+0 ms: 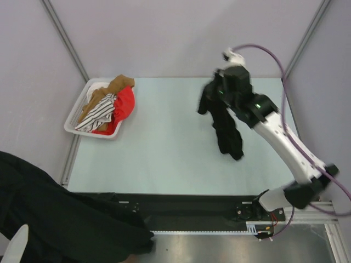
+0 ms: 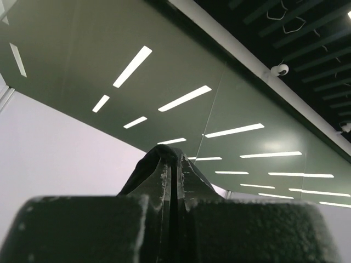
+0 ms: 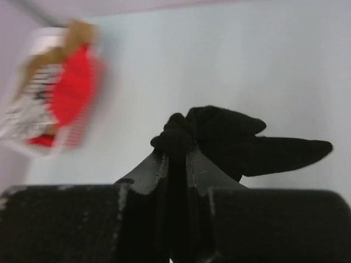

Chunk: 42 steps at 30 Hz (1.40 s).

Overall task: Fold and stack the tank tops
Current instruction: Move the tank top to the center of the board

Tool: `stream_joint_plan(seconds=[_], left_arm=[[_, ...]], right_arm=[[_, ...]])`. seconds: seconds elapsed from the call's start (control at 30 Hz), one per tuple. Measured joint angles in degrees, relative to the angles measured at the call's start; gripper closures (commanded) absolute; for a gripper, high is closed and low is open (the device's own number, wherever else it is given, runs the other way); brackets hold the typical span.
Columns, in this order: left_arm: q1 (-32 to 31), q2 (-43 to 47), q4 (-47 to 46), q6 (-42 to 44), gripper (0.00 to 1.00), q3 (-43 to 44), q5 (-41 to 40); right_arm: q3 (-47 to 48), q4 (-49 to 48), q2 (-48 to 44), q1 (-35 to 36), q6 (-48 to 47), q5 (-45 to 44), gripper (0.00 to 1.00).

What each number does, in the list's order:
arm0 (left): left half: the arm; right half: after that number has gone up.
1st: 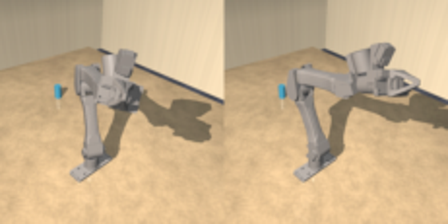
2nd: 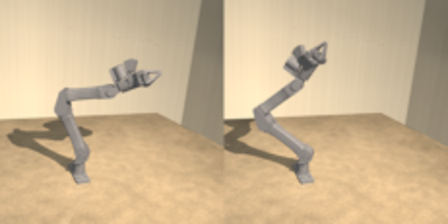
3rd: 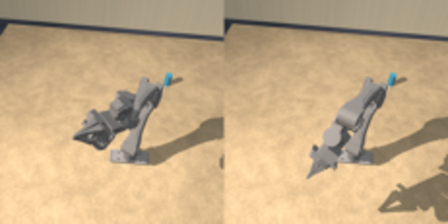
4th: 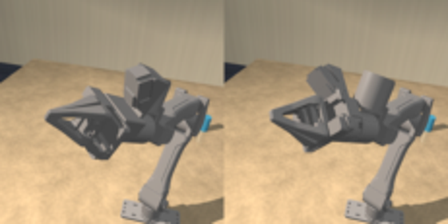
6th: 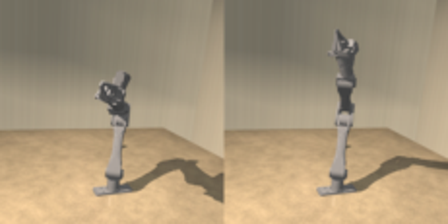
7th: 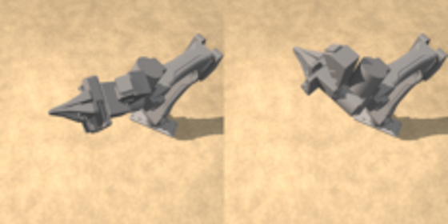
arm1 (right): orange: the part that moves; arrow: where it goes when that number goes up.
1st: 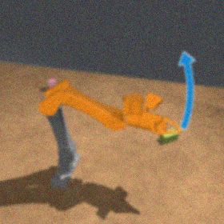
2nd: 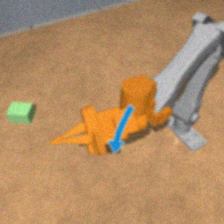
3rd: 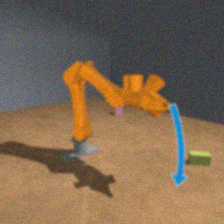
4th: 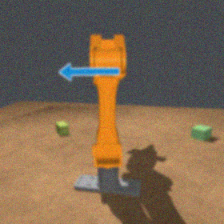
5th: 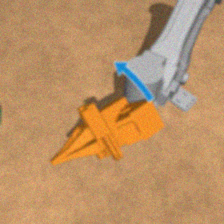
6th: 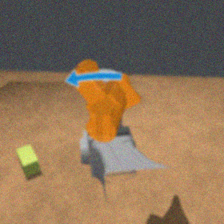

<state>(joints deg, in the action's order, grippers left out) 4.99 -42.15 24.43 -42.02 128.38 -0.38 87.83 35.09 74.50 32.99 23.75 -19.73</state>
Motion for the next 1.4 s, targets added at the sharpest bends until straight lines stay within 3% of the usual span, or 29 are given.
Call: stream_joint_plan(seconds=[0.03,0.07,0.1,0.17,0.2,0.3,0.53,0.63,0.9,1.0,1.4], left_arm=[[0.0,0.9,0.0,0.0,1.00,-0.4,-0.2],[0.0,1.6,0.1,-0.1,1.00,-0.6,-0.3],[0.0,1.9,0.0,-0.2,1.00,-0.7,-0.4],[0.0,2.2,-0.1,-0.5,1.00,-1.2,-0.4],[0.0,2.2,-0.3,-0.7,0.99,-1.9,-0.3],[0.0,2.0,0.0,-1.5,1.00,-5.0,0.9],[0.0,-0.3,-1.3,-3.6,1.00,-15.1,5.2],[0.0,-1.5,-3.5,-5.7,1.00,-21.6,8.3],[-1.0,-7.3,-13.9,-13.7,1.00,-38.3,16.3],[-6.6,-10.8,-15.1,-13.4,1.00,-39.9,14.7],[-41.9,-28.8,-18.4,-1.5,1.00,-40.2,-4.6]], right_arm=[[6.9,-0.7,5.8,2.9,-0.2,2.6,0.94],[15.4,-2.0,12.1,5.6,-0.4,5.8,0.69],[23.3,-2.6,17.6,7.8,-0.5,8.5,0.38],[41.5,-4.8,28.2,11.3,-1.0,14.2,0.29],[48.9,-5.8,32.2,12.3,-0.6,17.0,0.14],[53.9,-10.5,33.7,11.1,2.4,24.7,0.00],[26.2,-19.5,18.6,0.8,6.3,29.9,0.02],[11.6,-19.5,11.9,-1.6,6.2,30.3,0.07],[-11.8,-16.8,-3.4,-6.4,3.6,29.1,0.09],[-16.1,-16.3,-7.7,-7.6,2.7,28.8,0.10],[-21.6,-13.6,-13.2,-10.1,0.7,25.2,0.12]])
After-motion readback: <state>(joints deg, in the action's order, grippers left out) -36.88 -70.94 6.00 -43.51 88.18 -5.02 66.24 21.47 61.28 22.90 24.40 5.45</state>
